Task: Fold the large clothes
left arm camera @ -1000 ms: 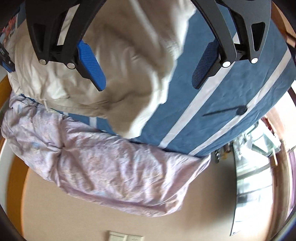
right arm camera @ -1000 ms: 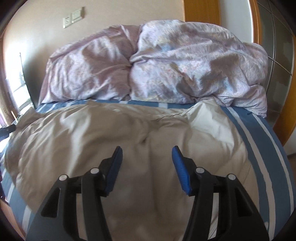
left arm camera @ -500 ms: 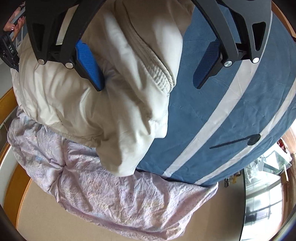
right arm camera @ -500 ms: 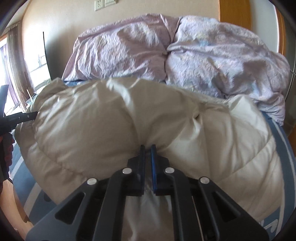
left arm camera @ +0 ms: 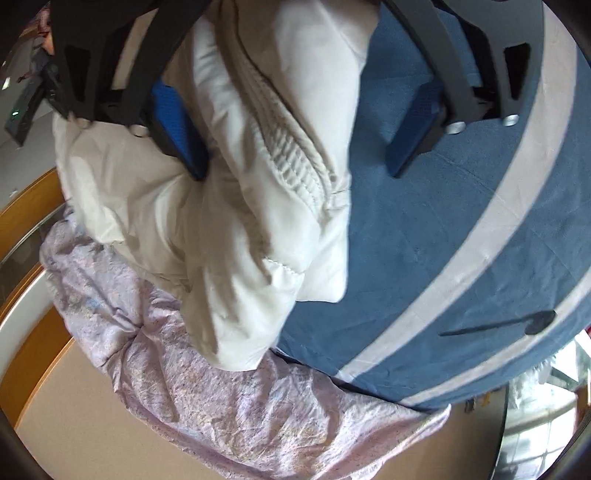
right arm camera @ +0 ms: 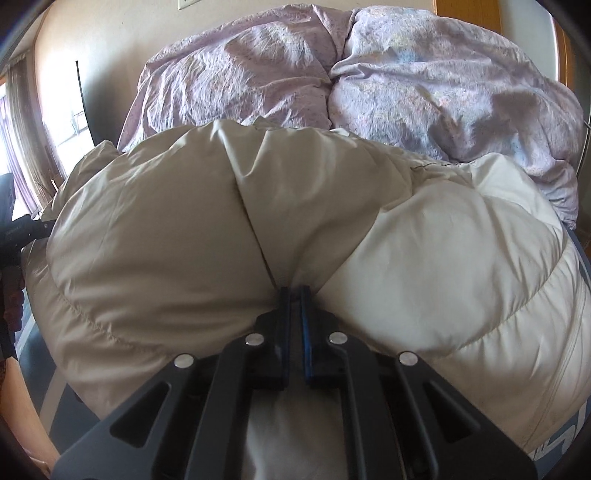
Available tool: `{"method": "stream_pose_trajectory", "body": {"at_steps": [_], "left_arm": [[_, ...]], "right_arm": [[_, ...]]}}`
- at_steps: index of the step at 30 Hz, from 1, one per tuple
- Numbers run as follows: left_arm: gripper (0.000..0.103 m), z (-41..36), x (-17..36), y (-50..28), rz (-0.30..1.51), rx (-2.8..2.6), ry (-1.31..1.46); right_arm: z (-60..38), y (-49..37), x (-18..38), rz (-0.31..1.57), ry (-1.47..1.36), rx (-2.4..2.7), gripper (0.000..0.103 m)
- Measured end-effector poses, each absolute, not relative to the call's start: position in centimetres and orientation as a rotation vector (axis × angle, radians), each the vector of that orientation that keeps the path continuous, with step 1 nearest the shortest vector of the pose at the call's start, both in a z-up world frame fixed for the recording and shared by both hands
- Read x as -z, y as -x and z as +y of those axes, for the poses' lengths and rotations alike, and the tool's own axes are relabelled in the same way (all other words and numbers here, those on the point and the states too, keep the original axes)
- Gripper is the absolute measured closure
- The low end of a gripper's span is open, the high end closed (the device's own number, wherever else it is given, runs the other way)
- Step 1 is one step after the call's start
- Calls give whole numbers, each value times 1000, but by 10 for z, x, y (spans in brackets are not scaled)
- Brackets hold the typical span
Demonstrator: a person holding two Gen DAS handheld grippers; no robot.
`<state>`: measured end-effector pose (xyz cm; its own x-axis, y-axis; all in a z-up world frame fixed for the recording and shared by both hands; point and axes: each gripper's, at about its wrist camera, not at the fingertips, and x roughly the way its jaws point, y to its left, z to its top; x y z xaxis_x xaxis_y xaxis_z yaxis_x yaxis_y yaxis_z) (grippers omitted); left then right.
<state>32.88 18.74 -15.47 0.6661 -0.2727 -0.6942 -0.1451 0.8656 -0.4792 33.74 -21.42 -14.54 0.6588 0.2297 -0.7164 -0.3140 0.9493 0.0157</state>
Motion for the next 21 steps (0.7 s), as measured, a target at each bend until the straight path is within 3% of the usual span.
{"method": "stream_pose_trajectory", "body": {"at_steps": [1, 6, 8, 11, 21], "left_arm": [[33, 188, 157, -330, 860, 117, 590], [40, 191, 161, -329, 890, 144, 689], [59, 194, 160, -328, 882, 155, 727], [75, 191, 147, -326, 853, 145, 730], [82, 154, 72, -307, 678, 196, 683]], "right_arm": [[-214, -338, 145, 794, 113, -309, 96], [-214, -337, 145, 794, 116, -307, 96], [-214, -337, 145, 795, 117, -307, 96], [-214, -337, 146, 794, 118, -305, 96], [-215, -339, 145, 806, 116, -287, 96]]}}
